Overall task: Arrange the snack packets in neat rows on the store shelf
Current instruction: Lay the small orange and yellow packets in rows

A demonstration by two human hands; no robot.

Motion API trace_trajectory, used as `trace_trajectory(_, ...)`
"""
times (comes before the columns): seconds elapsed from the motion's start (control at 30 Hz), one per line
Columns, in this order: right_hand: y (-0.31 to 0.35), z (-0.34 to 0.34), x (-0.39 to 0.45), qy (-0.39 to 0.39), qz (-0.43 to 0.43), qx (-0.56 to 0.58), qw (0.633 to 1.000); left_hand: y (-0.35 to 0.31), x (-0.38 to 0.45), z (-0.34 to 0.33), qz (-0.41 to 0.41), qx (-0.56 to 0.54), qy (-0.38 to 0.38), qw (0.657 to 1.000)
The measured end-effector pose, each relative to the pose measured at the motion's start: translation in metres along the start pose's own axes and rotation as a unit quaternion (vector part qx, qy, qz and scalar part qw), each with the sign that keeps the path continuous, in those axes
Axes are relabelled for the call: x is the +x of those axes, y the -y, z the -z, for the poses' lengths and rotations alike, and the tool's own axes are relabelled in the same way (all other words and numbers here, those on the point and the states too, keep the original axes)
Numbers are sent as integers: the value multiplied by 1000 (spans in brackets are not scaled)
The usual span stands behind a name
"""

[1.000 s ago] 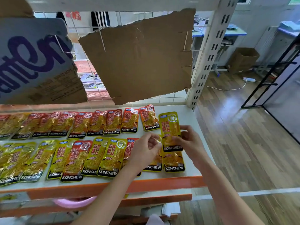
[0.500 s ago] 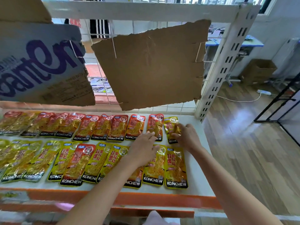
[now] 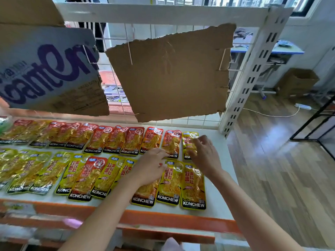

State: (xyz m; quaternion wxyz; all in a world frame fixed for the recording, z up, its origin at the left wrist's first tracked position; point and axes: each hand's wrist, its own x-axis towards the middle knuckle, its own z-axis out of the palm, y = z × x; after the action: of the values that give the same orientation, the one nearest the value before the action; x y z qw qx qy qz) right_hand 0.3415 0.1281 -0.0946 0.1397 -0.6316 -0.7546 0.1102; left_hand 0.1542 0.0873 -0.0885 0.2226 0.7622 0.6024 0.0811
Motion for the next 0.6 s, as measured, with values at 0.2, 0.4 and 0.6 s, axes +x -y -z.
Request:
trace_trajectory(0.2,19,-14,-53,86,125,-15,988,14,-58,-2,42,38,-9,998)
trace_trajectory(0.4,13,-20,-63,127,148,-35,980,13,-74,-16,78,56,33,995)
trace_trajectory(0.6,19,-15,-67,130,142,-49,980,11,-77,-25,72,30,-11,997)
